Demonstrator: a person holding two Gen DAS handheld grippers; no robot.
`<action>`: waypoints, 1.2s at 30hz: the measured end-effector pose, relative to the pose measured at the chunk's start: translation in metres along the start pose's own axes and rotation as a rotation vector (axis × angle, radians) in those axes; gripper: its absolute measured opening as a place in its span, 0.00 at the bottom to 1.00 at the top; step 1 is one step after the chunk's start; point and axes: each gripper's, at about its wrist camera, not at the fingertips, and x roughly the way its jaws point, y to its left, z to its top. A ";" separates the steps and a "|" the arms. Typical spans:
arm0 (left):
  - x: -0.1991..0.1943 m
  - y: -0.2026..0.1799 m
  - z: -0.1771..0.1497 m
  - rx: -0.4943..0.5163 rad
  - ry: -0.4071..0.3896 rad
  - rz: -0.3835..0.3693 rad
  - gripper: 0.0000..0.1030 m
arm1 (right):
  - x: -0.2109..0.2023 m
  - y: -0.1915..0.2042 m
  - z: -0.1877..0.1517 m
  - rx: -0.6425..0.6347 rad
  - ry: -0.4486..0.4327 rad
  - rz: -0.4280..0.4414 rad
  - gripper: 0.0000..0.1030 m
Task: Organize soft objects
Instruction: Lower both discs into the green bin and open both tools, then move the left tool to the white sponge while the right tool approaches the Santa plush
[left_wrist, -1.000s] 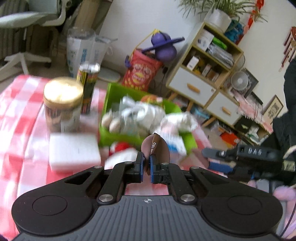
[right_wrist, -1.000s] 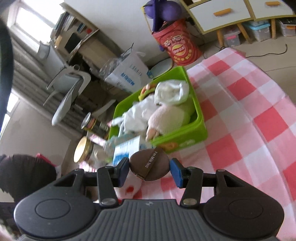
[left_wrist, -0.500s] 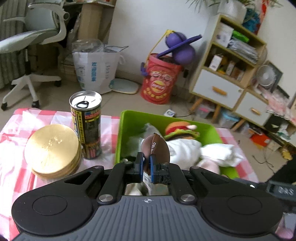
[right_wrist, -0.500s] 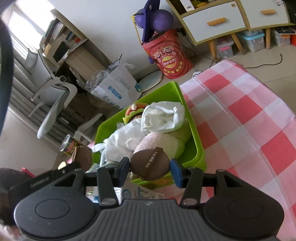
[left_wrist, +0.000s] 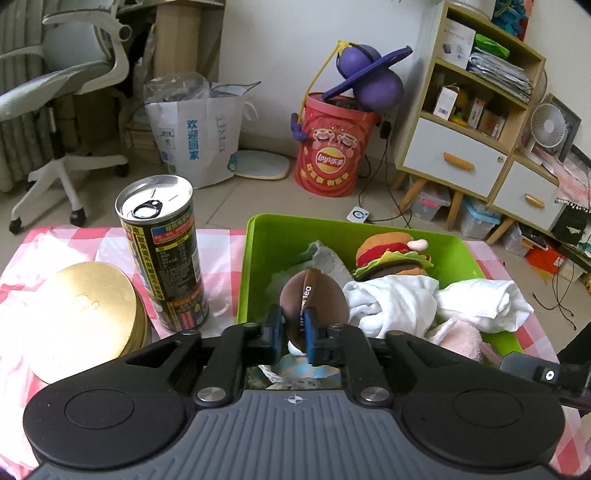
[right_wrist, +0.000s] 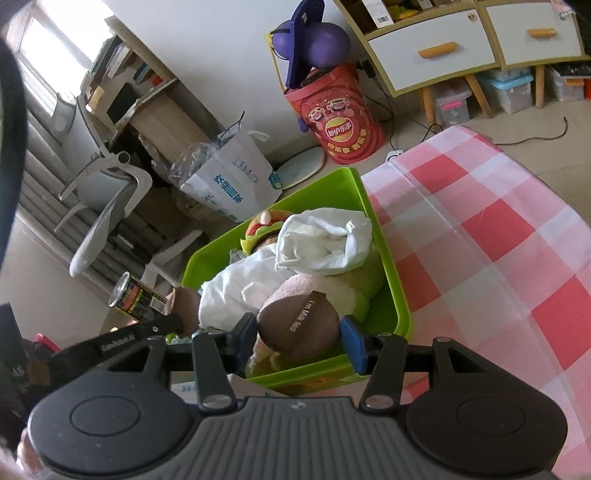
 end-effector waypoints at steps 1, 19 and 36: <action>-0.001 0.000 0.000 0.003 -0.004 -0.007 0.27 | 0.000 -0.001 0.001 0.012 0.003 0.010 0.33; -0.081 0.016 -0.033 -0.056 0.012 -0.033 0.80 | -0.053 0.017 -0.007 -0.038 0.023 -0.036 0.58; -0.133 0.080 -0.113 -0.210 0.040 0.062 0.94 | -0.070 0.053 -0.073 -0.121 0.125 -0.061 0.68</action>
